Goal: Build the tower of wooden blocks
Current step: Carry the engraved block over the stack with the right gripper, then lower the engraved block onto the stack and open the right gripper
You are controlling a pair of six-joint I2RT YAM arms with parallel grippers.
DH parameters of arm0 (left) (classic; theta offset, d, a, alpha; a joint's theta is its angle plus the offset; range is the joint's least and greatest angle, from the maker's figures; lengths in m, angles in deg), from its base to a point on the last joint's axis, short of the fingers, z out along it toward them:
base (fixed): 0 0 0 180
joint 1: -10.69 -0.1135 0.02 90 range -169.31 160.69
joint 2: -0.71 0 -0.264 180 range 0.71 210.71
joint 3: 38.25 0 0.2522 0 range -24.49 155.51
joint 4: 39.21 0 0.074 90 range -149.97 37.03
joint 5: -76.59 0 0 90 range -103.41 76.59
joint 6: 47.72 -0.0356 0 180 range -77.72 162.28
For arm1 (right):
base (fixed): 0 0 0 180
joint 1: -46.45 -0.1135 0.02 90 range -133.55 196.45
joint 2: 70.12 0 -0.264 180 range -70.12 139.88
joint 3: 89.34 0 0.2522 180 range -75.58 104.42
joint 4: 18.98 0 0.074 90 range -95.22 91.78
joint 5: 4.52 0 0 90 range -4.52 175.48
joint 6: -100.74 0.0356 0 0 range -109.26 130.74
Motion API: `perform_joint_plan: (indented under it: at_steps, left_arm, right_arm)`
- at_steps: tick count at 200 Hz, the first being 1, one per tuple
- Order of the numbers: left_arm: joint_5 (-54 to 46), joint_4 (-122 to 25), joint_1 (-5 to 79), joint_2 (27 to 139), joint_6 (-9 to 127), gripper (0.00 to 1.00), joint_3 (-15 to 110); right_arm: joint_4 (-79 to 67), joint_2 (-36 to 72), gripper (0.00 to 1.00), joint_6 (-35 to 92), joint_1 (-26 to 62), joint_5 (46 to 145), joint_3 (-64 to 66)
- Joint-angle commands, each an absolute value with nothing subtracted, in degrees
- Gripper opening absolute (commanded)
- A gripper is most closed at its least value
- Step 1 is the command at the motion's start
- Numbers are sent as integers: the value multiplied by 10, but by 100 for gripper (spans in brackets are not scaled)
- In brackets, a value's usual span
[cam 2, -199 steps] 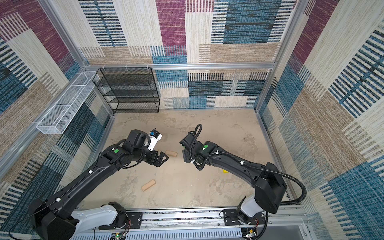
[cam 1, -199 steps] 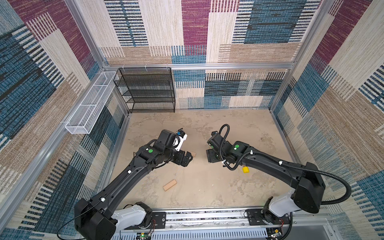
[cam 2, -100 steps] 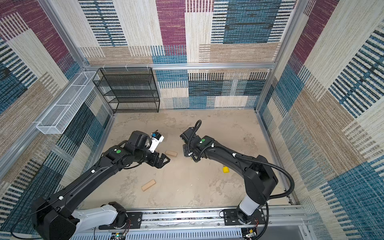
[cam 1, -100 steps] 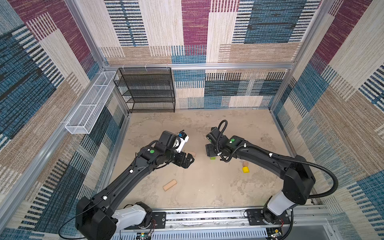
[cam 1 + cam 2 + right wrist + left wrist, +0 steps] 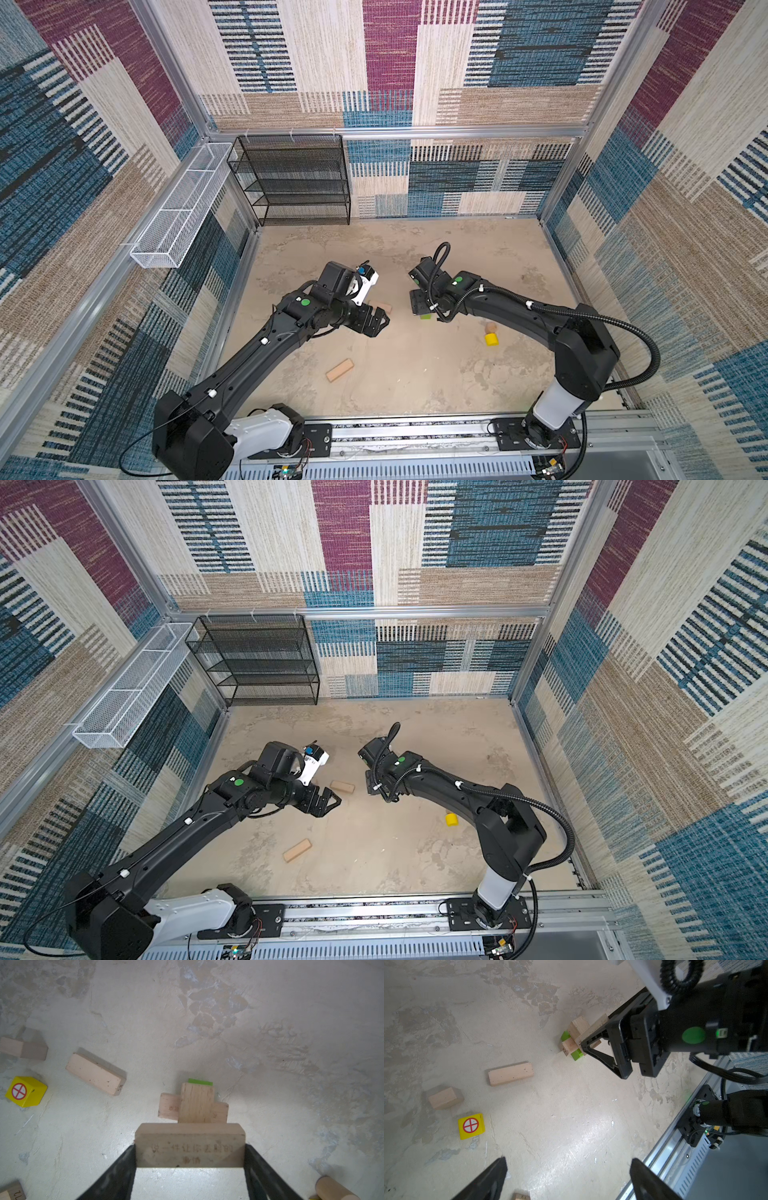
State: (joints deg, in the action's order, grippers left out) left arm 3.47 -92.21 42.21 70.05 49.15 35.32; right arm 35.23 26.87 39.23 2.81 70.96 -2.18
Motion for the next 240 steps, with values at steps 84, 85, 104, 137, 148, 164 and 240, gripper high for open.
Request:
perform_joint_plan:
  at_steps: [84,85,104,137,148,164,240]
  left_arm:
    - [41,-912,422,700,497,97,354]
    - [41,-912,422,700,497,97,354]
    - [42,-912,422,700,497,97,354]
    - [42,-912,422,700,497,97,353]
    - [43,-912,421,700,497,97,354]
    - [43,-912,422,699,498,97,353]
    - [40,-912,422,698,497,97,353]
  right_arm:
    - [367,304,51,418,29,705,20]
    - [368,304,51,419,29,705,20]
    - [376,301,51,423,29,697,20]
    - [382,293,52,434,29,689,14]
    - [383,293,52,437,29,687,13]
    - [385,294,52,440,29,684,11]
    - [392,308,54,443,29,682,21]
